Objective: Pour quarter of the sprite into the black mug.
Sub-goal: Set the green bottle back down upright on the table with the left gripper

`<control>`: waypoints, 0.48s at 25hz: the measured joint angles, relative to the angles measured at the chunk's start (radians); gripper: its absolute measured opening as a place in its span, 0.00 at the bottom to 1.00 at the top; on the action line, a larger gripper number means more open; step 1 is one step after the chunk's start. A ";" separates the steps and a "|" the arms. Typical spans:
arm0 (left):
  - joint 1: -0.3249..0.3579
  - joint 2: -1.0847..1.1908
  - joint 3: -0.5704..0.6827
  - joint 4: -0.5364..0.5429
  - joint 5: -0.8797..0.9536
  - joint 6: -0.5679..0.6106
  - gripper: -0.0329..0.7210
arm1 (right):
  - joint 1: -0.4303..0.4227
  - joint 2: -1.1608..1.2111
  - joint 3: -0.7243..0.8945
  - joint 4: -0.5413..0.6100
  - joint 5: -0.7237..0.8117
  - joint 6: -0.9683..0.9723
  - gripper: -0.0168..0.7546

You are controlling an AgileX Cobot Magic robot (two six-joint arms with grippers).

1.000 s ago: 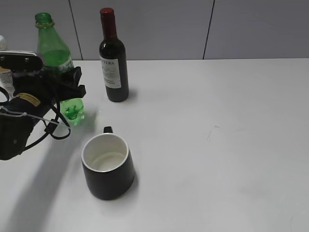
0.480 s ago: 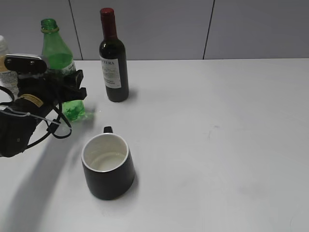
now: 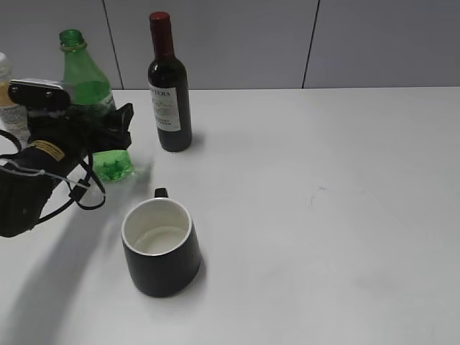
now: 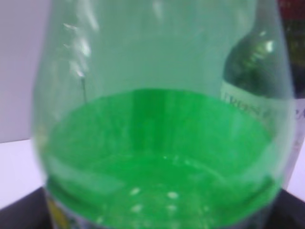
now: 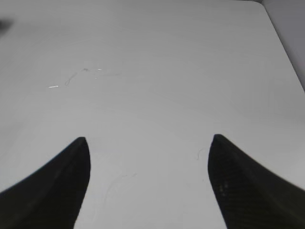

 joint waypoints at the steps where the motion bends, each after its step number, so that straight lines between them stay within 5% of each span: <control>1: 0.000 -0.002 0.008 0.001 -0.013 0.000 0.90 | 0.000 0.000 0.000 0.000 0.000 0.000 0.78; 12: 0.000 -0.073 0.153 0.001 -0.019 0.000 0.92 | 0.000 0.000 0.000 0.000 0.000 0.000 0.78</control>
